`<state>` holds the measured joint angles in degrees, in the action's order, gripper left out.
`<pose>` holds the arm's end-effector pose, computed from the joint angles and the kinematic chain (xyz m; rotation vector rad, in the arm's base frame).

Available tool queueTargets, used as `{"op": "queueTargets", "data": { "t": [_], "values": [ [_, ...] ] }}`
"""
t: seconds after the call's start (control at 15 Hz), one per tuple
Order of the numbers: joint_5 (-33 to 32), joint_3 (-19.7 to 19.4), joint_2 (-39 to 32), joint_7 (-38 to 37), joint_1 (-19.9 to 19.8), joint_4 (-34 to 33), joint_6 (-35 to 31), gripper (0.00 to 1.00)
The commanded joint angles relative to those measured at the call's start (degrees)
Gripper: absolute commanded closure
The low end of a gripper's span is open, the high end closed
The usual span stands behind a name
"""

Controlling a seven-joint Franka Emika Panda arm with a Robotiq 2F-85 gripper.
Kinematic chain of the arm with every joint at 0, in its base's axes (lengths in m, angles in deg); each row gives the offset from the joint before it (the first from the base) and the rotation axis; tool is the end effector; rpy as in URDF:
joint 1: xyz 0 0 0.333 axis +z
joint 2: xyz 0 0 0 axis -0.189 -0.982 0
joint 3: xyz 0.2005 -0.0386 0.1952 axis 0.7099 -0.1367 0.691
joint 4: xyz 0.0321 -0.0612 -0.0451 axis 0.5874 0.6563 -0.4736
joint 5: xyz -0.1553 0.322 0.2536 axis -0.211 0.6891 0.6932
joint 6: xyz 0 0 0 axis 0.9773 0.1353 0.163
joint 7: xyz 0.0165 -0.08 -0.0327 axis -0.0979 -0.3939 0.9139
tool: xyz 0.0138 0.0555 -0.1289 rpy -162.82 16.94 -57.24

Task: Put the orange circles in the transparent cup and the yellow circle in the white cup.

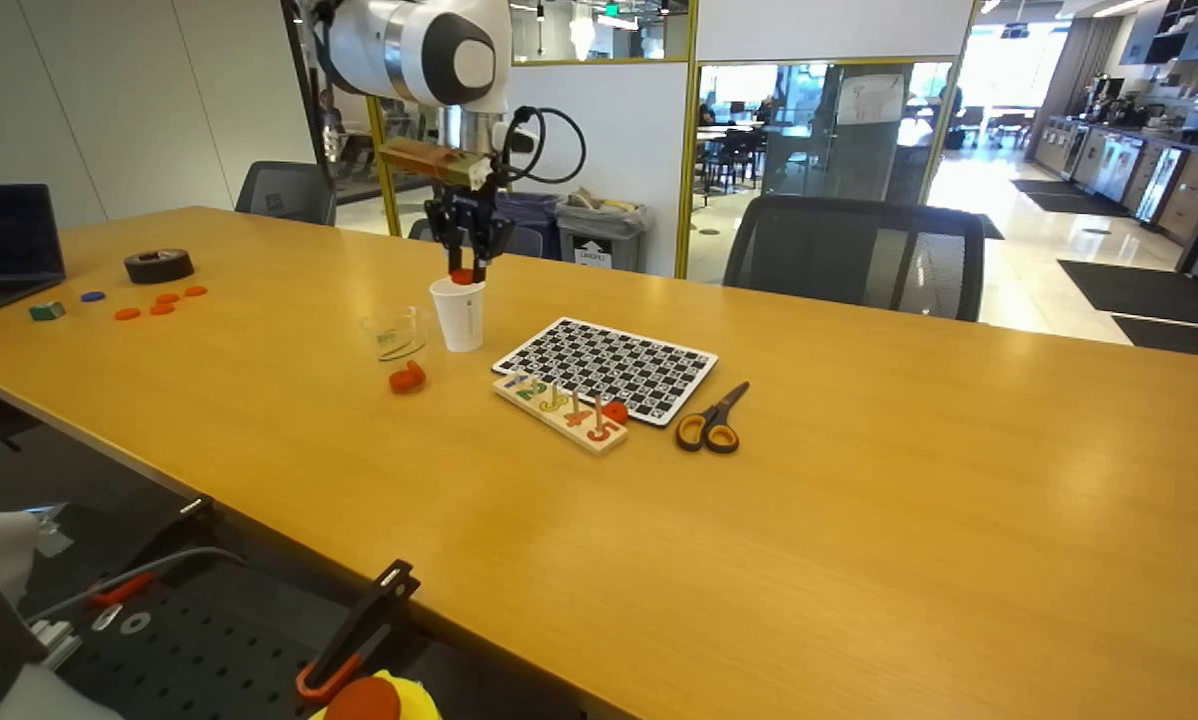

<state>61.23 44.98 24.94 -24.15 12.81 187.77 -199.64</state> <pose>0.6348 0.0724 0.1937 -3.0249 0.0734 0.0300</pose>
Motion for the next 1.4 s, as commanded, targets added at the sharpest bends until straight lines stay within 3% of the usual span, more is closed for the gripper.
{"op": "queueTargets", "data": {
  "t": [0.0,0.47,1.2,1.27,1.33],
  "values": [
    [1.7,2.4,7.9,6.1,0.5,8.6,0.1,0.82],
    [4.2,5.3,7.7,15.5,1.1,12.1,1.0,0.82],
    [-1.4,4.2,4.3,11.9,2.8,12.3,-6.4,0.82],
    [-1.9,4.1,4.1,11.5,2.9,12.3,-6.9,0.76],
    [-2.3,3.8,4.1,10.7,3.1,12.3,-7.3,0.33]
  ]
}}
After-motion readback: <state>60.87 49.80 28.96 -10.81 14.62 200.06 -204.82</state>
